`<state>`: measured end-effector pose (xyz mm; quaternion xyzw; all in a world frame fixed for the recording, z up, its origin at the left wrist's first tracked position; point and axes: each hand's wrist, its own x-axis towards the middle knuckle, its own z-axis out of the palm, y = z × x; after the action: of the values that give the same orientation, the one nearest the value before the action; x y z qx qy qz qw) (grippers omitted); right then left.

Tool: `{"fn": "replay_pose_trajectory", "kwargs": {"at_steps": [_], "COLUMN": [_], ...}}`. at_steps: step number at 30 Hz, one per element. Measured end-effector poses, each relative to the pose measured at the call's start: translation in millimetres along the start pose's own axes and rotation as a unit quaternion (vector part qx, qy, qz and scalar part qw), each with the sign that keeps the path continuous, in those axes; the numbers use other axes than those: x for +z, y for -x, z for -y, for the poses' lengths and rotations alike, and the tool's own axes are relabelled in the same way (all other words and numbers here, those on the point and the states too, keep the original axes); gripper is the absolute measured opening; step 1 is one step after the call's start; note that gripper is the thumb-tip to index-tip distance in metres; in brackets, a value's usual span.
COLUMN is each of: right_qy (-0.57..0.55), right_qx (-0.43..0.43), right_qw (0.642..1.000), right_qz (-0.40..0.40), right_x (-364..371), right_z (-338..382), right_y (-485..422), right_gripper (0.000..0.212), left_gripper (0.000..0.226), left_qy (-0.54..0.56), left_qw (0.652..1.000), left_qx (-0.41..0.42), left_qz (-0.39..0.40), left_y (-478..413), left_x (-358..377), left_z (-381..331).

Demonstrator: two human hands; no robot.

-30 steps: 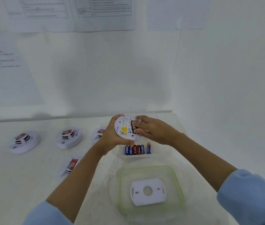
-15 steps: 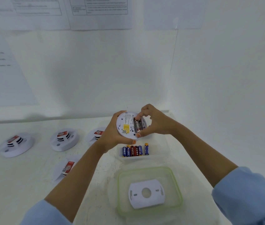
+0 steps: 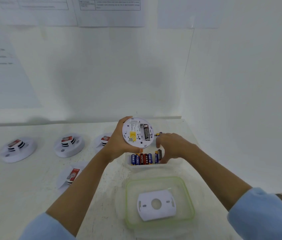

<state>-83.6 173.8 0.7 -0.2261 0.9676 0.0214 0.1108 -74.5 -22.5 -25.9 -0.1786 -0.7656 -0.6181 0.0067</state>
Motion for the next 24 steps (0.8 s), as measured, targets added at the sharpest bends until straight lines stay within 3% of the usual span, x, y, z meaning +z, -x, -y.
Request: {"fn": "replay_pose_trajectory", "kwargs": {"at_steps": [2,6,11,24], "right_qy": [-0.099,-0.29,-0.233,-0.332], "right_qx": [0.0,-0.012,-0.033,0.023], "right_qw": [0.995,0.937,0.944,0.902], "right_qz": [-0.017,-0.193,-0.232,-0.274], "right_x": [-8.4,-29.9,-22.9,-22.9], "right_z": [-3.8,-3.1,18.2,18.9], "right_y": [3.0,6.8,0.7,-12.8], "right_gripper": [0.051,0.017,0.019,0.012], "left_gripper": [0.101,0.101,0.1,0.102], "left_qy": [0.004,0.011,0.011,-0.035], "left_qw": [1.0,1.0,1.0,0.998], "left_qx": [-0.002,-0.001,0.011,0.032], "left_qz": [0.005,0.004,-0.006,-0.03], "left_y": [1.0,1.2,-1.1,-5.0], "left_x": [-0.7,-0.9,2.3,12.7], "left_z": [-0.2,0.0,1.0,-0.1]}}
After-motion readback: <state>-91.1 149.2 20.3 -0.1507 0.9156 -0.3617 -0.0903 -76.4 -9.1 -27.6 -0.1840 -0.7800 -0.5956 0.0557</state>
